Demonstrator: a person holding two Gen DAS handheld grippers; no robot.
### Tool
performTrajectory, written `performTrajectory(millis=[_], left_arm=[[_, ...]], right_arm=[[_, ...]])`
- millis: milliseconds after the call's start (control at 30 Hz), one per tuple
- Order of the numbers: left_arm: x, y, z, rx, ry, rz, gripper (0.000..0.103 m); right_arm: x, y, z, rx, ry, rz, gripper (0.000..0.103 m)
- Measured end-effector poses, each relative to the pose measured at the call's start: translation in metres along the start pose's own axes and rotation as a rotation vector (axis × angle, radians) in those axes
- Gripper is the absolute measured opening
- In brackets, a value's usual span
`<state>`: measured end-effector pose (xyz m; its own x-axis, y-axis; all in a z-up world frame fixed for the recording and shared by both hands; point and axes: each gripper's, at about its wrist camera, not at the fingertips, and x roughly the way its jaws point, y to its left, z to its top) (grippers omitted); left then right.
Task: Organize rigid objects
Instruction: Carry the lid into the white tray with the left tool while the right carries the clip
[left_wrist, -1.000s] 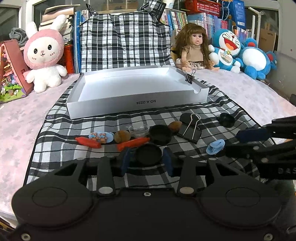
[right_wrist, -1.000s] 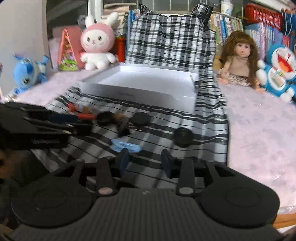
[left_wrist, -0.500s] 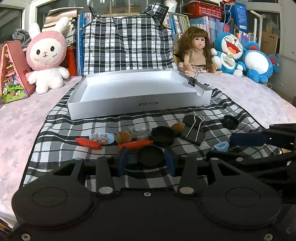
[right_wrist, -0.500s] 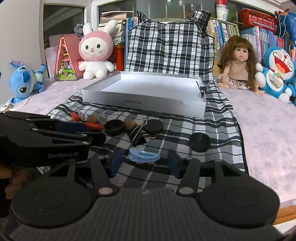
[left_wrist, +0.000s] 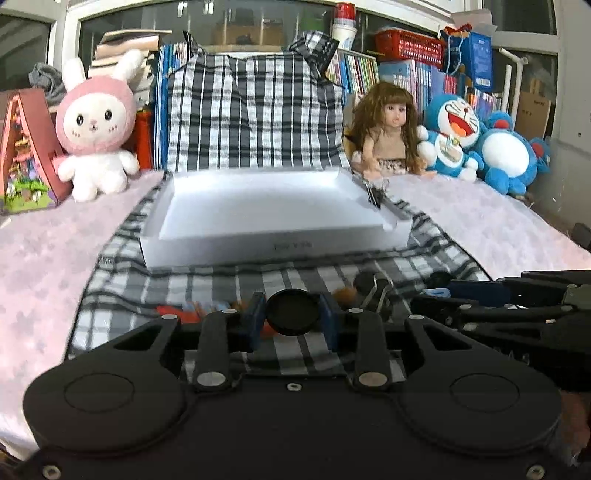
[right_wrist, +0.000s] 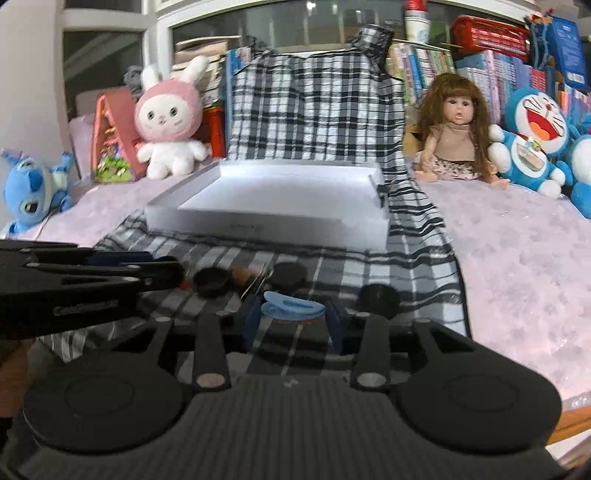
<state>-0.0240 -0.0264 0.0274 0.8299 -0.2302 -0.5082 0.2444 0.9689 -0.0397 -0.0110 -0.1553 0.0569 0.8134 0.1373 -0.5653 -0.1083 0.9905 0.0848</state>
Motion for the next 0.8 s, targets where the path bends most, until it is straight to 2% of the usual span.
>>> performTrajectory(millis=[200, 333, 567, 700, 800], left_arm=[[0.018, 0.017, 0.037, -0.004, 0.002, 0.024, 0.03], [0.041, 0.031, 0.066, -0.026, 0.037, 0.006, 0.03], [0.089, 0.048, 0.111, -0.041, 0.1, 0.002, 0.03], [0.12, 0.057, 0.127, -0.089, 0.15, -0.029, 0.03], [0.141, 0.061, 0.131, -0.1, 0.173, -0.011, 0.03]], right_arm=[[0.014, -0.01, 0.036, 0.048, -0.015, -0.04, 0.044], [0.035, -0.016, 0.062, 0.055, 0.007, -0.039, 0.045], [0.092, -0.03, 0.106, 0.099, 0.117, -0.021, 0.045], [0.125, -0.037, 0.12, 0.14, 0.195, -0.017, 0.045], [0.147, -0.039, 0.123, 0.154, 0.247, -0.026, 0.045]])
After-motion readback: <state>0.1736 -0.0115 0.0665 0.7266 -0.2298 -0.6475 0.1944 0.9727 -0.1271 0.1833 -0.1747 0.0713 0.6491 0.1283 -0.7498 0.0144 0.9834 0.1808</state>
